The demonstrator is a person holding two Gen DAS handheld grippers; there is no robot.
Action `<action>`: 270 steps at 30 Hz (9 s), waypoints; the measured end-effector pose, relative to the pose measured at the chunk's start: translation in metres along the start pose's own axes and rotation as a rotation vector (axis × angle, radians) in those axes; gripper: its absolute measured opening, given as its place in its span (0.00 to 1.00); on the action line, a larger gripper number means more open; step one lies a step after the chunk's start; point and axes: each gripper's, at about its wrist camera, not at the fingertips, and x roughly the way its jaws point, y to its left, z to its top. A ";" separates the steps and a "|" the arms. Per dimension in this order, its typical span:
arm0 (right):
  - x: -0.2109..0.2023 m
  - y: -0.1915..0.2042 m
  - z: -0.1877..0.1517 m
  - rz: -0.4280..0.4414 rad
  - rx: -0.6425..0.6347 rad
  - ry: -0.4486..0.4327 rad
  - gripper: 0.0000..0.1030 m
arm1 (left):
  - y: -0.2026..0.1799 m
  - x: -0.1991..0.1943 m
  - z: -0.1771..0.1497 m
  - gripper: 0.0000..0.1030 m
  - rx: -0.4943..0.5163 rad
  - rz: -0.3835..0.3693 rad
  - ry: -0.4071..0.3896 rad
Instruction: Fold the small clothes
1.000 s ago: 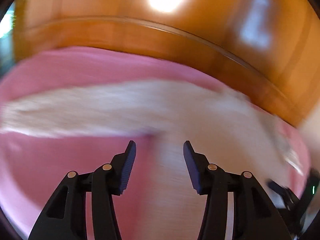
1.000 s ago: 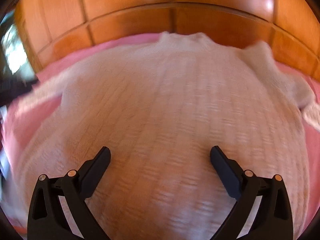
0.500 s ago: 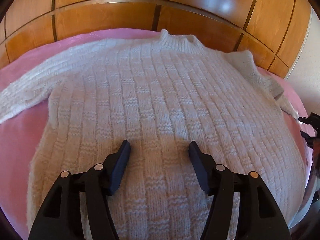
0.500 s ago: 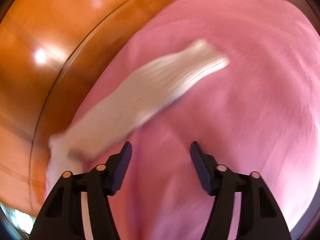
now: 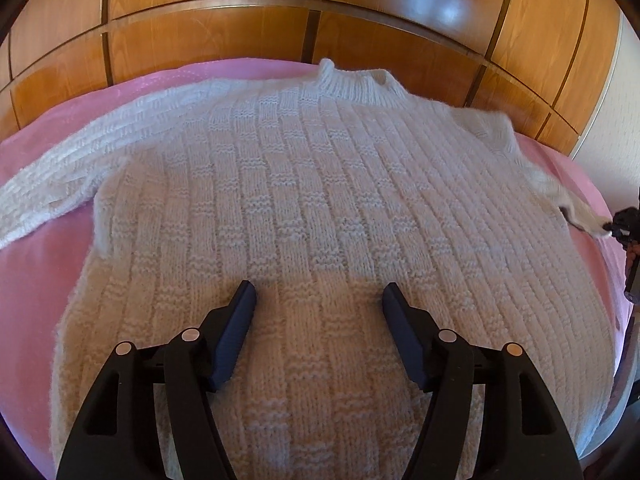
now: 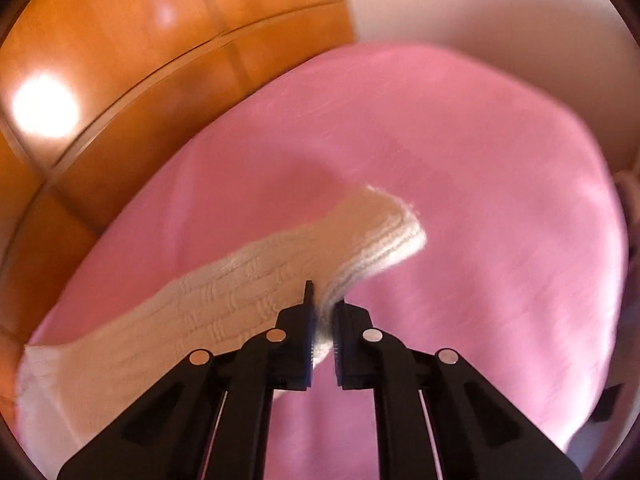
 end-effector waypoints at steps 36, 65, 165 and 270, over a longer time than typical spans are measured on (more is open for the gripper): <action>-0.090 0.156 -0.213 0.430 -0.596 0.198 0.07 | 0.091 -0.086 -0.064 0.70 -0.119 0.183 0.035; -0.150 0.059 -0.217 0.545 -0.450 0.189 0.54 | 0.063 -0.132 -0.059 0.31 -0.110 0.062 -0.056; -0.091 0.293 -0.241 0.416 -0.750 0.071 0.98 | 0.360 -0.143 -0.054 0.51 -1.158 0.248 -0.253; -0.111 0.298 -0.244 0.444 -0.773 0.009 0.69 | 0.090 -0.067 0.071 0.40 -0.326 0.069 -0.139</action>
